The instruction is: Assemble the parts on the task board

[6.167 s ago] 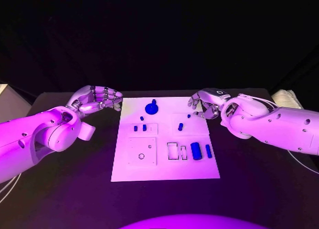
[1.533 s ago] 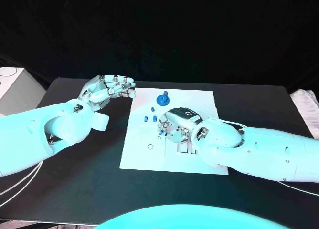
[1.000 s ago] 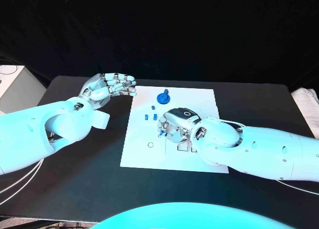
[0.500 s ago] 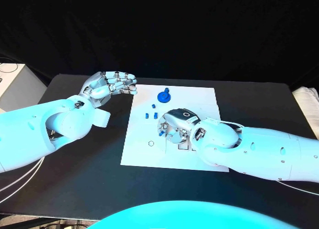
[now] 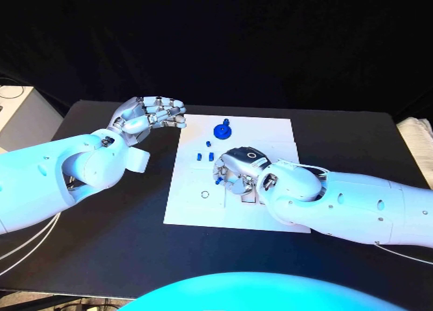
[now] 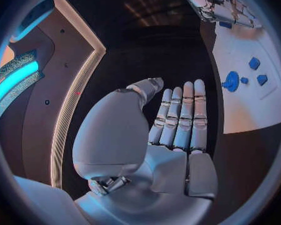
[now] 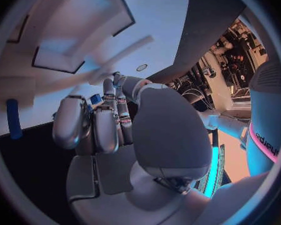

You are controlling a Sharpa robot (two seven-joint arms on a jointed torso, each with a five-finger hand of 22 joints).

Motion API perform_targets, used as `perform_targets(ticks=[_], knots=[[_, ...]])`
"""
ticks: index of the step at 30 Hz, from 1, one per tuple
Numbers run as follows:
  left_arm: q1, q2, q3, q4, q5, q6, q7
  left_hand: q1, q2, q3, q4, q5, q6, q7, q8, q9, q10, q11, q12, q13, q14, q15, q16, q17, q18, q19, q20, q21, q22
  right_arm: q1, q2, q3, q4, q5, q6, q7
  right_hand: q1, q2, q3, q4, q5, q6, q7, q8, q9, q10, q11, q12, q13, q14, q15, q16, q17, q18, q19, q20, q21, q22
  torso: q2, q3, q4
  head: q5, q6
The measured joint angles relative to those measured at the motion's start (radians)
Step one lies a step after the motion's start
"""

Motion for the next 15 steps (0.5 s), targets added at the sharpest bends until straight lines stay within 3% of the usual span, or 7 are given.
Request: perform_targets(ticks=[15], knots=[[0.0, 0.0, 0.0, 0.001, 0.0, 0.002, -0.001, 0.0, 0.0, 0.0, 0.0, 0.0, 0.0, 0.0, 0.0, 0.0, -0.004, 0.004, 0.004, 0.0, -0.004, -0.004, 0.0, 0.001, 0.0, 0.0, 0.0, 0.0, 0.0, -0.003, 0.018, -0.003, -0.01, -0.042, 0.017, -0.002, 0.002, 0.002, 0.003, -0.003, -0.001, 0.0, 0.003, 0.0, 0.001, 0.0, 0.0, -0.002, 0.001, 0.0, 0.0, 0.0, -0.002, 0.0, 0.0, 0.0, 0.0, 0.0, 0.0, -0.0006, 0.0007, 0.001, -0.008]])
